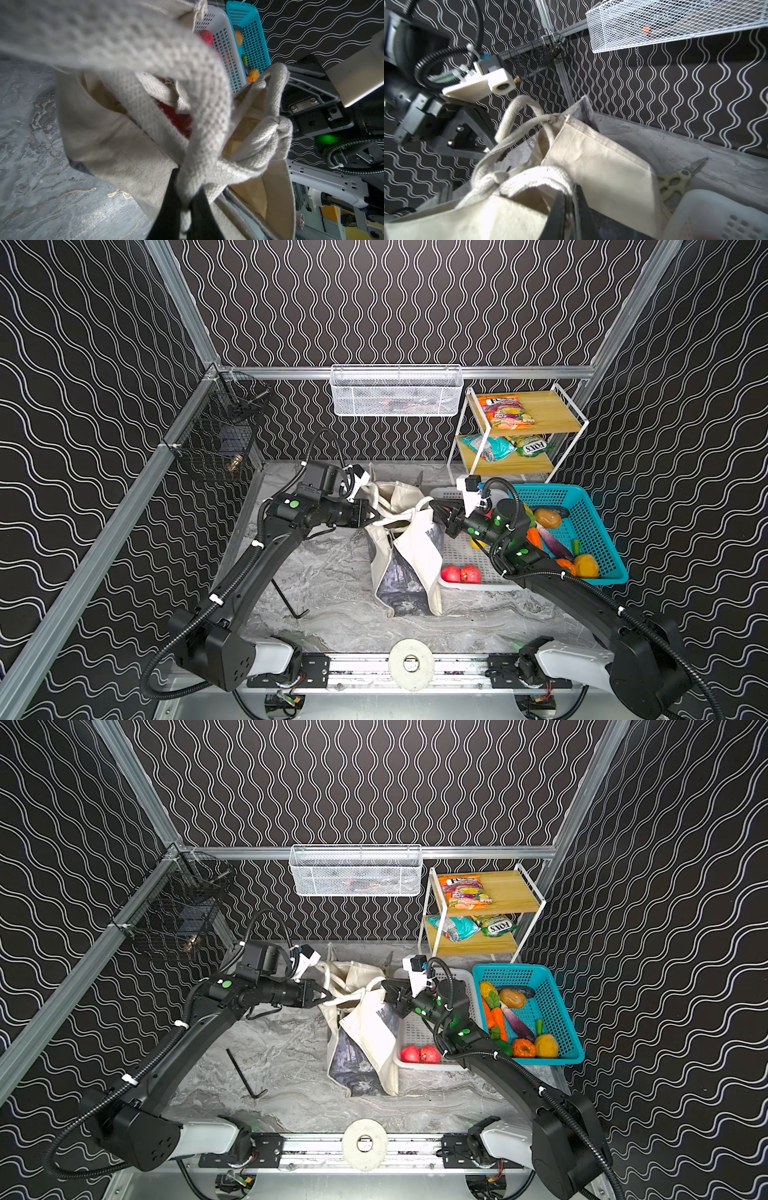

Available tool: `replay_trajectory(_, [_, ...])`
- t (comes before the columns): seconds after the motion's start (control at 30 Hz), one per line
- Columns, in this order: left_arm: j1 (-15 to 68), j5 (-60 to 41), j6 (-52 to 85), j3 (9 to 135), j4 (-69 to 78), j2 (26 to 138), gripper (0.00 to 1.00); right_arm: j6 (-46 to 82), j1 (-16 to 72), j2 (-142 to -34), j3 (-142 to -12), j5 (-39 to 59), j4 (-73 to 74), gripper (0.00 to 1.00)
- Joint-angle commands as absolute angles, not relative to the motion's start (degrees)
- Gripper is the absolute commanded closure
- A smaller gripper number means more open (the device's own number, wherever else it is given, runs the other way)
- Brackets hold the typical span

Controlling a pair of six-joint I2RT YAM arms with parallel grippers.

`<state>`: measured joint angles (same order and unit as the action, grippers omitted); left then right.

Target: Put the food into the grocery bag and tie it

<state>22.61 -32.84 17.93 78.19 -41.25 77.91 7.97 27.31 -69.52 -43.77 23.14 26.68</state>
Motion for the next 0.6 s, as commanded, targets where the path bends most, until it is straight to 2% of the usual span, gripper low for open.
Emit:
replay_trajectory(0.0, [23.07,-33.22,17.99,78.85,-41.45,78.52,1.0,-0.22,27.84,-68.95,-44.93,21.38,22.35,0.81])
replay_trajectory(0.27, [23.18,-33.4,17.53,79.24,-41.63,78.75,1.0,-14.47,29.04,-68.69,-47.96,17.07,15.33,0.51])
replay_trajectory(0.43, [23.14,-33.66,17.67,78.9,-41.18,78.98,1.0,-23.95,30.46,-67.94,-48.43,17.39,14.88,0.43])
replay_trajectory(0.57, [23.19,-33.59,17.55,78.94,-41.24,78.92,1.0,-31.59,31.32,-67.68,-49.15,19.4,13.45,0.42])
